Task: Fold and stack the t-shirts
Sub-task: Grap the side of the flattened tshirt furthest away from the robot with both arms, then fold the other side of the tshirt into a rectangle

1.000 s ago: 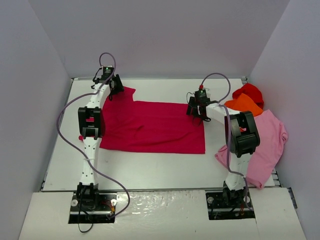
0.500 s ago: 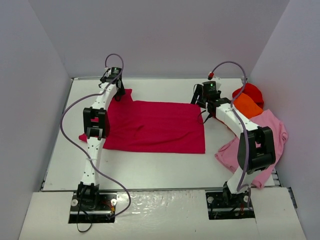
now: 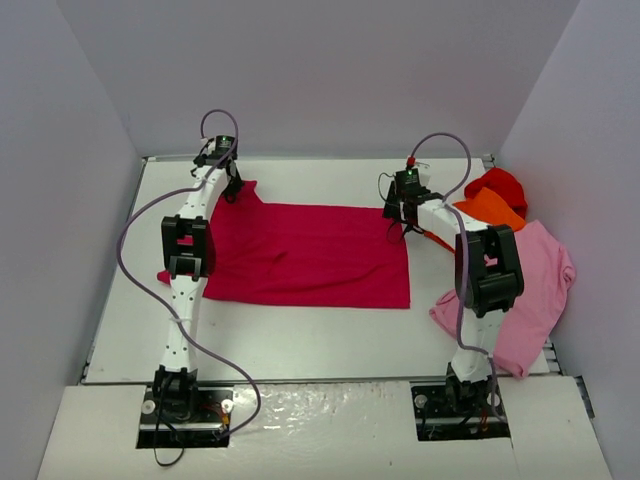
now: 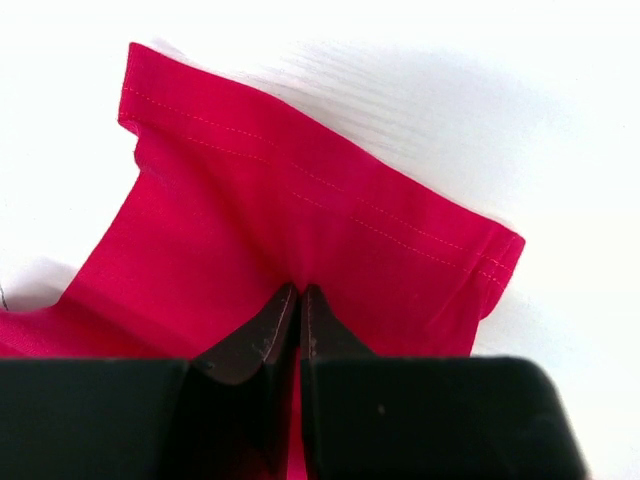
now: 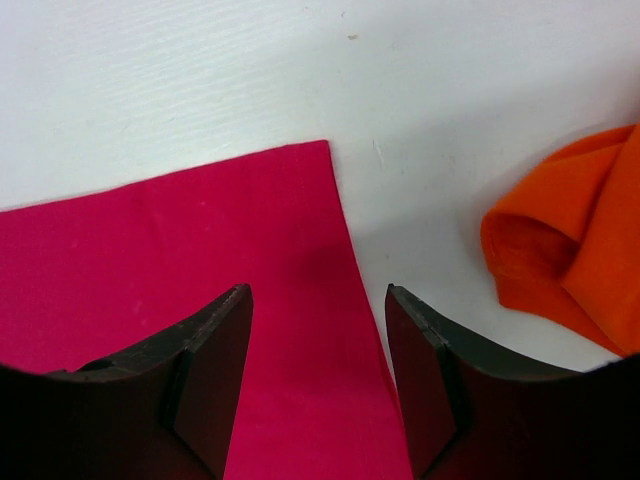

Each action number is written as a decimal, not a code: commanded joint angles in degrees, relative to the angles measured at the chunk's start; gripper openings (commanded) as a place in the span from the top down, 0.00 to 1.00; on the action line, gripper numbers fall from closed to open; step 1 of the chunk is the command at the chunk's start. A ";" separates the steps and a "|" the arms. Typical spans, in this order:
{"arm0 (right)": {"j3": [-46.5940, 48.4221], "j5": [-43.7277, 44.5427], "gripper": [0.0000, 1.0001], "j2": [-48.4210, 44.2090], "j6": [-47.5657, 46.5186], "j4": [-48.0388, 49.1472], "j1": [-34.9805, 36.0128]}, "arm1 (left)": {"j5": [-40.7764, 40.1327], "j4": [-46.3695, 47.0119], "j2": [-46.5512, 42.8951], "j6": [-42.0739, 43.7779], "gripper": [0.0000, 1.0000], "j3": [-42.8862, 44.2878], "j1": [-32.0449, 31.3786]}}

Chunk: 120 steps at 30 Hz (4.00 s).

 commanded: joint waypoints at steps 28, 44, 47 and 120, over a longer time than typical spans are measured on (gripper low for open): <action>9.71 1.44 1.00 11.19 -3.70 1.82 -1.94 | 2.46 -3.73 -2.45 -1.06 1.00 -12.87 0.22; -7.39 4.95 1.00 -13.17 -2.07 3.49 0.71 | 0.96 16.10 -31.34 -6.03 1.00 -46.95 -0.02; -7.47 5.38 1.00 -14.48 -2.26 3.55 1.63 | -0.09 16.14 -33.44 -5.80 1.00 -47.71 -0.02; -27.92 28.59 0.40 -43.85 22.28 -21.85 23.70 | -8.38 7.93 -77.25 -12.65 0.55 -80.52 -4.76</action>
